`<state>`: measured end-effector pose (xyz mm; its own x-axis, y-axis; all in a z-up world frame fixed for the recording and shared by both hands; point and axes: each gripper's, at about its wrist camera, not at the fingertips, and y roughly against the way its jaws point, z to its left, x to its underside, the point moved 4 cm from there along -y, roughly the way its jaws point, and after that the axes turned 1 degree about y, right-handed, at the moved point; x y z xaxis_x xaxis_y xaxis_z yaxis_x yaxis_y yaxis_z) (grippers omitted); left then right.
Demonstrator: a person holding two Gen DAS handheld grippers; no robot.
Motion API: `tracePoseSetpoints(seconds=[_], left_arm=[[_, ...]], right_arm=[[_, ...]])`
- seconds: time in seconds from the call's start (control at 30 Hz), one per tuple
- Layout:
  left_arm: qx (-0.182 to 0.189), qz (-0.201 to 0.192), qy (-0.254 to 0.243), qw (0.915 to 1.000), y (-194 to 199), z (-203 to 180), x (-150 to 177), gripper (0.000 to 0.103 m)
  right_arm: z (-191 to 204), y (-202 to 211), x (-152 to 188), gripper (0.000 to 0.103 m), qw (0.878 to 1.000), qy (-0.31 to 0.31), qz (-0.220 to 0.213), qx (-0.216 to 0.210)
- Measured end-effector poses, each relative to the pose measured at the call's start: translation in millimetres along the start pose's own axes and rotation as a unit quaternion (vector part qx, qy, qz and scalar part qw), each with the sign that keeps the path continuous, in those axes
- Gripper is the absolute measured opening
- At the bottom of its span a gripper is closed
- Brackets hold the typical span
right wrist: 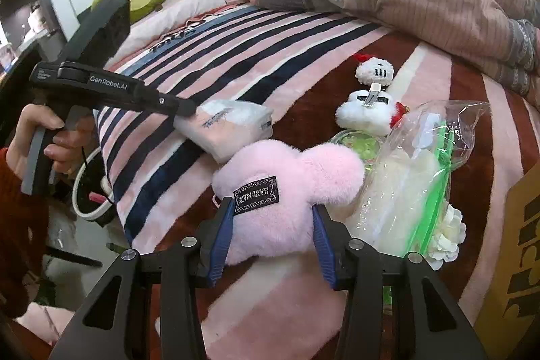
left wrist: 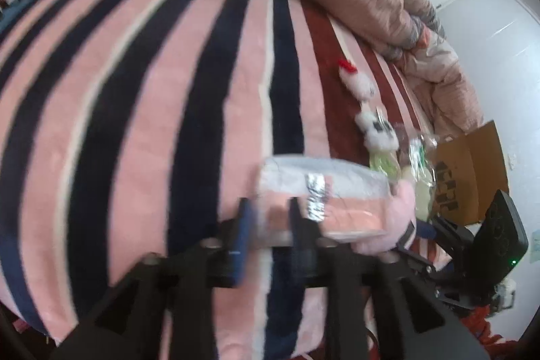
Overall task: Organize soft objects
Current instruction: 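Grasp the white towel pack with the left tool while the right tool holds the pink plush, then carry the towel pack and pink plush into the box and open both tools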
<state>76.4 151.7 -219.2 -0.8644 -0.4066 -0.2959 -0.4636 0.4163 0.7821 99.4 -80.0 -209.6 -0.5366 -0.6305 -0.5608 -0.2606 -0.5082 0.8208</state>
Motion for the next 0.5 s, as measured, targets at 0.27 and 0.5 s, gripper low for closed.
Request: tracePoseSetpoints(seconds=[0.27,0.5], left_arm=[[0.055,0.029,0.062,0.9961,-6,2,13,0.06],[0.079,0.017,0.099,0.9918,-8,0,18,0.061]], right_arm=[[-2,-4,1,0.041,1.0,0.001,0.008,-0.002],[-2,-6,1,0.041,1.0,0.005,0.009,-0.005]])
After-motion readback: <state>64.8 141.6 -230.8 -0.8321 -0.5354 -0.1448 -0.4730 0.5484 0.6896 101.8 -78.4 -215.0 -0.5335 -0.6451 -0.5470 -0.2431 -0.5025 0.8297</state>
